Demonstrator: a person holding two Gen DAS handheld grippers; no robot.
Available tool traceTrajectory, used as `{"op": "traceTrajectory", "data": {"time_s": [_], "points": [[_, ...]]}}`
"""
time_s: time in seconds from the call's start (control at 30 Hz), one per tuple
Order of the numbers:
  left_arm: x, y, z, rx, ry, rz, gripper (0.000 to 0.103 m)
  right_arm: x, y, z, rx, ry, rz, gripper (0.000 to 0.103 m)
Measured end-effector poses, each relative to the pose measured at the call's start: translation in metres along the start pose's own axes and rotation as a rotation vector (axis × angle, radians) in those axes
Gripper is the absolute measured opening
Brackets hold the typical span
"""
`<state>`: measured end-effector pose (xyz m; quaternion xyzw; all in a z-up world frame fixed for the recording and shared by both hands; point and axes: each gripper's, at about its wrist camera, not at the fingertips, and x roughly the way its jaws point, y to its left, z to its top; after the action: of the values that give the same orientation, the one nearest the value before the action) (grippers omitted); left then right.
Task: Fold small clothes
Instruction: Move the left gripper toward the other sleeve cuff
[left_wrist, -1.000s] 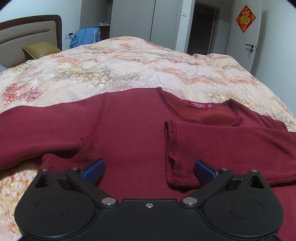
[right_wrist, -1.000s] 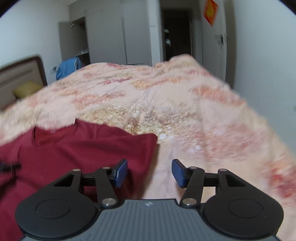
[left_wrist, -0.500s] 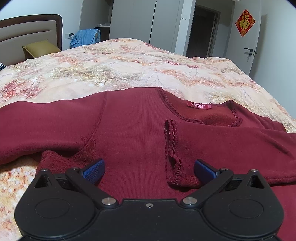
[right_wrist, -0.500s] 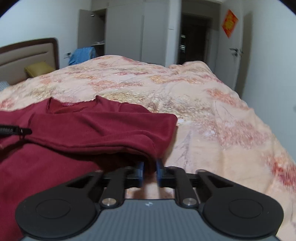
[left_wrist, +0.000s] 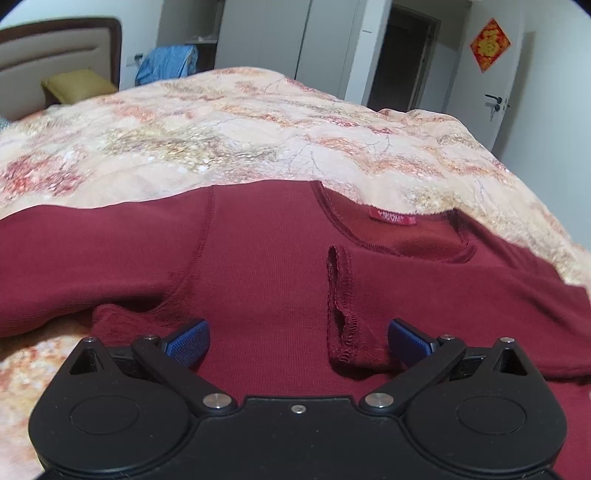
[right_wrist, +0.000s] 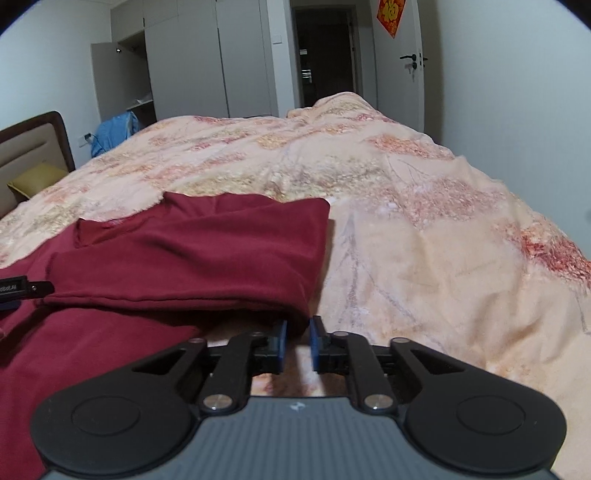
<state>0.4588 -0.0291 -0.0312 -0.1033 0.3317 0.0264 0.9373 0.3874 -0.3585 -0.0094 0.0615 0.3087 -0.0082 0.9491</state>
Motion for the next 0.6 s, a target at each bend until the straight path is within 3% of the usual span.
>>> {"op": "traceTrajectory", "data": {"time_s": [0.03, 0.07, 0.17, 0.3, 0.43, 0.6], "points": [[-0.006, 0.003, 0.003, -0.022, 0.003, -0.005, 0.102, -0.005, 0.002, 0.001, -0.006, -0.004, -0.001, 0.034], [-0.013, 0.007, 0.006, -0.040, 0.005, -0.012, 0.102, -0.010, 0.003, 0.002, -0.008, -0.011, 0.002, 0.049], [-0.037, 0.018, 0.018, -0.051, 0.012, -0.014, 0.102, -0.027, 0.012, 0.005, -0.015, -0.020, 0.035, 0.063], [-0.080, 0.046, 0.035, -0.047, -0.039, 0.035, 0.102, -0.052, 0.035, 0.003, -0.036, -0.053, 0.111, 0.091], [-0.124, 0.090, 0.047, -0.071, -0.085, 0.106, 0.102, -0.074, 0.066, -0.004, -0.066, -0.068, 0.198, 0.102], [-0.174, 0.152, 0.050, -0.092, -0.125, 0.255, 0.102, -0.092, 0.106, -0.013, -0.090, -0.060, 0.311, 0.103]]}}
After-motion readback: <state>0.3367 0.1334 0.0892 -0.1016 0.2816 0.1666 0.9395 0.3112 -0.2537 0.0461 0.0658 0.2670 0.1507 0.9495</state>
